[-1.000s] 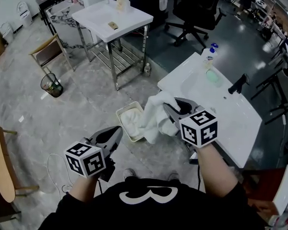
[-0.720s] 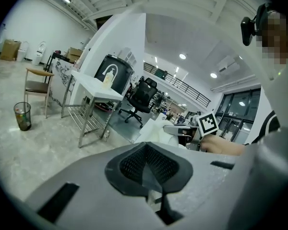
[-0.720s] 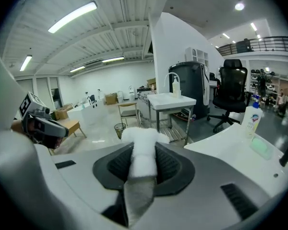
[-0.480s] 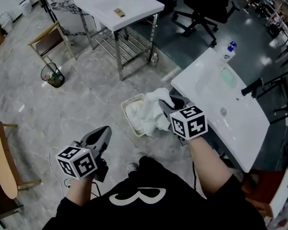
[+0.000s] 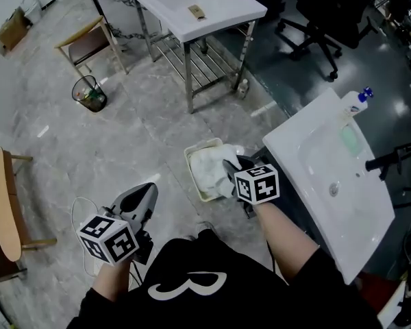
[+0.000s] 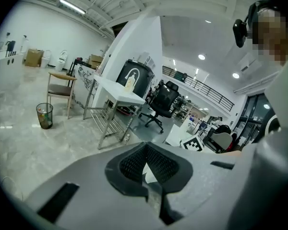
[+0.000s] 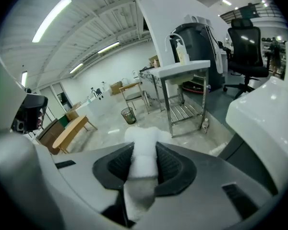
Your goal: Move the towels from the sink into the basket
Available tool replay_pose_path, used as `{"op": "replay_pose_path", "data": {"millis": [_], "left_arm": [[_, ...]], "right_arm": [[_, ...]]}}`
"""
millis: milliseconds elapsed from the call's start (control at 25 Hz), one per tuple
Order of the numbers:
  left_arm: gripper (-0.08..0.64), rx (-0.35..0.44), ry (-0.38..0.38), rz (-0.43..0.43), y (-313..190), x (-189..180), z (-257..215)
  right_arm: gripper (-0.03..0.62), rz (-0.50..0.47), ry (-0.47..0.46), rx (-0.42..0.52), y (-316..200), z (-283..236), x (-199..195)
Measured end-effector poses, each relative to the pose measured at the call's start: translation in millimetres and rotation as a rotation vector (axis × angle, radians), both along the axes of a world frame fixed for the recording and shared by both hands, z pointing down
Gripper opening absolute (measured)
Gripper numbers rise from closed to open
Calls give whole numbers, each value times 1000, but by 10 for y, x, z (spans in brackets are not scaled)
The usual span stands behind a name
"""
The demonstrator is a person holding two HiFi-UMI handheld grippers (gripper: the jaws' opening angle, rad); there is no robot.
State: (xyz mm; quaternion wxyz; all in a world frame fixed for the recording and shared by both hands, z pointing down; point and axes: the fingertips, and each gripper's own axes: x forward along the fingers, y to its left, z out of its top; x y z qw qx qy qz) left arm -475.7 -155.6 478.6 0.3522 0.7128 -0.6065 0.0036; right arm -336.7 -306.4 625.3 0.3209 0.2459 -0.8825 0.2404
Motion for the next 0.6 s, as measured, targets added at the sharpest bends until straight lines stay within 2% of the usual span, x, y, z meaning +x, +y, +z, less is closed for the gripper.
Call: {"op": "replay_pose_path", "data": {"millis": [200,320,600], "left_arm": [[6,-49,12,-25,-49,-101,350],[6,-71,17,-39,-58,-178,520],[6,-146,37,-61,-18,-276,1015]], "right_arm": [[101,-28,65,-32,-161,567,-51],[101,-20,77,-83,-240,902,-107],[101,-15,183,-177,-314,1728,-100]]}}
